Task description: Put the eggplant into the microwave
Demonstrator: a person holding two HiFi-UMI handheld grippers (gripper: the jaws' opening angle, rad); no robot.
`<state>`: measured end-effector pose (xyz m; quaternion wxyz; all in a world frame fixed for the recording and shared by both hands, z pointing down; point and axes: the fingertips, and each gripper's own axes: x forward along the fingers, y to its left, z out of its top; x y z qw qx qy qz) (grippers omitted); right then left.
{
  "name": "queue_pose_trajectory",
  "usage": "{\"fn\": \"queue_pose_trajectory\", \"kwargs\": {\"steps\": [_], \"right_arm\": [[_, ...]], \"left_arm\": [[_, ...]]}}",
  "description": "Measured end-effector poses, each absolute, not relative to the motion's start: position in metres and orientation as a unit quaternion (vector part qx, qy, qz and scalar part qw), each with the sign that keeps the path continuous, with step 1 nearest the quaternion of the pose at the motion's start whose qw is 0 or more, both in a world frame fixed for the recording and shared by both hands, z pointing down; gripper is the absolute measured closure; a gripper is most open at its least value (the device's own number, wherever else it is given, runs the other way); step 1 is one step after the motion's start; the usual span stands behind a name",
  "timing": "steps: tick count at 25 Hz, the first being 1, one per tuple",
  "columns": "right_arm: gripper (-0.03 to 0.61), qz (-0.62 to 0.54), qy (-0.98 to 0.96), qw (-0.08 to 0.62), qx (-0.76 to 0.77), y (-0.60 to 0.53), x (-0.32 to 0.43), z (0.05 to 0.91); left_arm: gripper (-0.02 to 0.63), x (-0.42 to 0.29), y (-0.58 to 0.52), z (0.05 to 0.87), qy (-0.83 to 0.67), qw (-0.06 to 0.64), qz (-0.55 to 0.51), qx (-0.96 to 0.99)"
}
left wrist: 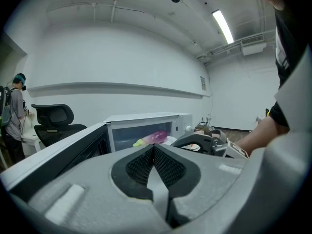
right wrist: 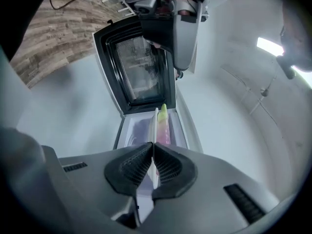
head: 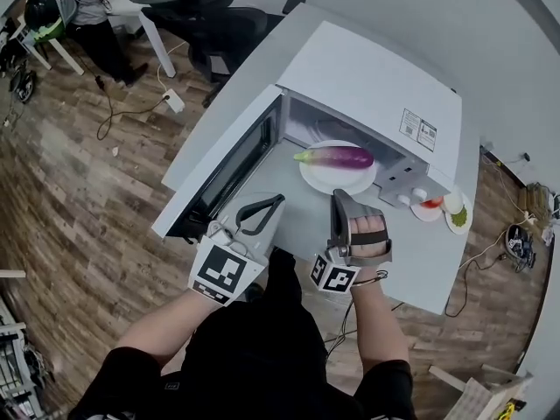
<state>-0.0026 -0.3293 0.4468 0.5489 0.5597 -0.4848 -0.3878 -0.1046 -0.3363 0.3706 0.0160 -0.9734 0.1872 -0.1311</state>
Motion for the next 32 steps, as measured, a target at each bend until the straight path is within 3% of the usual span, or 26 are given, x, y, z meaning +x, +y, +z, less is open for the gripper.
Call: {"fn": "queue_pose_trajectory", "kwargs": {"steps": [16, 32], "right_arm": [[0.551, -0.369, -0.48, 0.562, 0.563, -0.391, 0.052, 0.51], [0.551, -0.307, -0.52, 0.582, 0.545, -0.42, 0.066, 0.545]], "left_arm": [[0.604, -0.035, -0.393, 0.417, 0.191, 0.003, -0.121, -0.974], [0.604, -0.017, -0.409, 0.449, 0.187, -0.014, -0.15, -0.971]]}}
